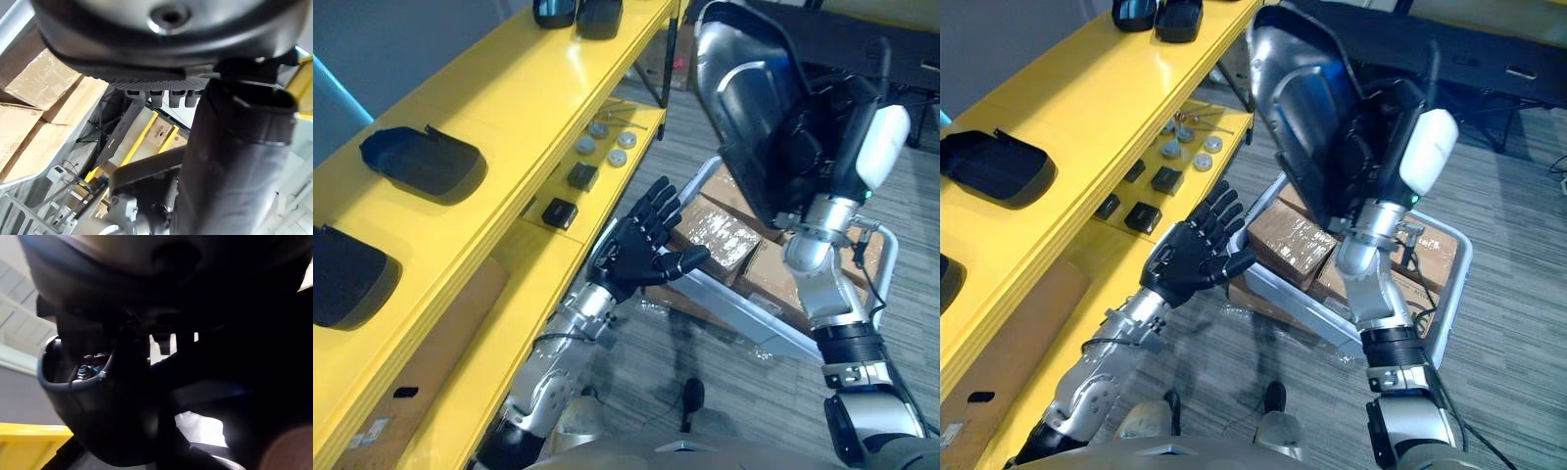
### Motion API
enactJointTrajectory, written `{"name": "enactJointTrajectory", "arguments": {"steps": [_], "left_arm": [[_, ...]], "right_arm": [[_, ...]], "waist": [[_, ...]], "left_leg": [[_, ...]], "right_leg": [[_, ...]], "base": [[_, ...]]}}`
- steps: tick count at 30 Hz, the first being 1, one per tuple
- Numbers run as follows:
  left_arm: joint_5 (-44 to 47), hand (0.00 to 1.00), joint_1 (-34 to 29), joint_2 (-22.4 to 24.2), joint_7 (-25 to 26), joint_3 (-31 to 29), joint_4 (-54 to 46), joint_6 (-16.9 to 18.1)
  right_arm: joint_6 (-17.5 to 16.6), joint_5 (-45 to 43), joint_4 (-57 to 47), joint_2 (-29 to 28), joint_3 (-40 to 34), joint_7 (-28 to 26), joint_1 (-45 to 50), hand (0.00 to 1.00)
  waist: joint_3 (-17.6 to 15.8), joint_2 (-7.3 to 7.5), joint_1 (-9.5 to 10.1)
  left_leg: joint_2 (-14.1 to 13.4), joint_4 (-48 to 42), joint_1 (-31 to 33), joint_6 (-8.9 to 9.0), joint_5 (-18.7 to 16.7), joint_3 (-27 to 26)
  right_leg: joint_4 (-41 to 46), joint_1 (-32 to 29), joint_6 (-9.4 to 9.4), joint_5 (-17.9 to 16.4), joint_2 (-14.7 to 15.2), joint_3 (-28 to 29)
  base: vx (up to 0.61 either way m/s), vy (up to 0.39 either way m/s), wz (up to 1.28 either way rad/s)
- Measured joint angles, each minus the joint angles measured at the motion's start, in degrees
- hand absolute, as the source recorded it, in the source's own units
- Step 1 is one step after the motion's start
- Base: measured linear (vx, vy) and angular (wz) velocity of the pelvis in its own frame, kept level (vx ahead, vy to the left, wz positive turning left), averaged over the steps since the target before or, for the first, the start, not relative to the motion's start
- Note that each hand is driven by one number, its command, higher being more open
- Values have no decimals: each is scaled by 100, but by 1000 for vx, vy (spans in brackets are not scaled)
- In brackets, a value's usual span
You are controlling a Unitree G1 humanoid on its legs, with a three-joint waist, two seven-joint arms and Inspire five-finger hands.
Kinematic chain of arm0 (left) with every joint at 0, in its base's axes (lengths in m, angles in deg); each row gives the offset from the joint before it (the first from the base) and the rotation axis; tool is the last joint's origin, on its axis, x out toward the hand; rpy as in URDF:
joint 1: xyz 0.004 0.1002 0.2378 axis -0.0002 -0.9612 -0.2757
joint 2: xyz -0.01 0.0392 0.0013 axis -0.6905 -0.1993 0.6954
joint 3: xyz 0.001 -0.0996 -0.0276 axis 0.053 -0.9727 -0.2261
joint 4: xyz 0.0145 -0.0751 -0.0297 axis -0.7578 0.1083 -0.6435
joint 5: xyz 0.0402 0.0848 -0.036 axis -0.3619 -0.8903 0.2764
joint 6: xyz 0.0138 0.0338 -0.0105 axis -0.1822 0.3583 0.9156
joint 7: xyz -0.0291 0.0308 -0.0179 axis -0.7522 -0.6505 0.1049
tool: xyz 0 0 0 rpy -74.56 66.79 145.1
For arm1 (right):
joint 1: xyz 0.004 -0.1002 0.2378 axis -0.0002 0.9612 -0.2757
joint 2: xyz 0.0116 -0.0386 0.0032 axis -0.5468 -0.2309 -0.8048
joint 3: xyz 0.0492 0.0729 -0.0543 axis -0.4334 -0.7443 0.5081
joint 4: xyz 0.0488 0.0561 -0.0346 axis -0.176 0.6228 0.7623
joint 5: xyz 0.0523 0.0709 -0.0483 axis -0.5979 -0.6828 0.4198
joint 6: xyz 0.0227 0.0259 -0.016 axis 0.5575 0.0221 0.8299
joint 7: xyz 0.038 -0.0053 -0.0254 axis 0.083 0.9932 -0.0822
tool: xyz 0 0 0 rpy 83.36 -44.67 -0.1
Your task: Walk over and take three plastic housings, then place them on the shelf
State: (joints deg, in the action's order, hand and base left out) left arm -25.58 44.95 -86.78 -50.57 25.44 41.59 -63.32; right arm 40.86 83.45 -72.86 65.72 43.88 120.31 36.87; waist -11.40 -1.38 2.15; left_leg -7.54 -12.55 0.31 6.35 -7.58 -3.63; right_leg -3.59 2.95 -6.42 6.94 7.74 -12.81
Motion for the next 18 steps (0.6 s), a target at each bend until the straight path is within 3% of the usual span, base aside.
{"name": "enactJointTrajectory", "arguments": {"steps": [4, 10, 18], "left_arm": [[285, 100, 101, 22, 401, -9, 371, -9], [312, 100, 267, 176, 1133, -9, 589, 179], [921, 100, 342, 169, 1109, -66, 890, 419]], "right_arm": [[-226, 0, -187, -319, 288, -3, 164, 0], [-352, 0, -187, -590, 888, -11, 293, 0], [-446, -3, -163, -818, 1042, -22, 328, 0]], "waist": [[141, 53, -114], [292, 94, -78], [428, 191, -76]], "left_leg": [[13, 77, -113, -4, 5, -100], [39, 91, -203, -15, 14, -123], [76, 194, -288, -25, 75, -97]], "right_leg": [[-18, 29, 1, 19, -4, 82], [-66, 123, -3, 49, 7, 105], [-73, 182, -2, 49, 36, 68]], "base": [[-10, 21, -13], [-13, 12, -2], [-10, 6, 2]]}}
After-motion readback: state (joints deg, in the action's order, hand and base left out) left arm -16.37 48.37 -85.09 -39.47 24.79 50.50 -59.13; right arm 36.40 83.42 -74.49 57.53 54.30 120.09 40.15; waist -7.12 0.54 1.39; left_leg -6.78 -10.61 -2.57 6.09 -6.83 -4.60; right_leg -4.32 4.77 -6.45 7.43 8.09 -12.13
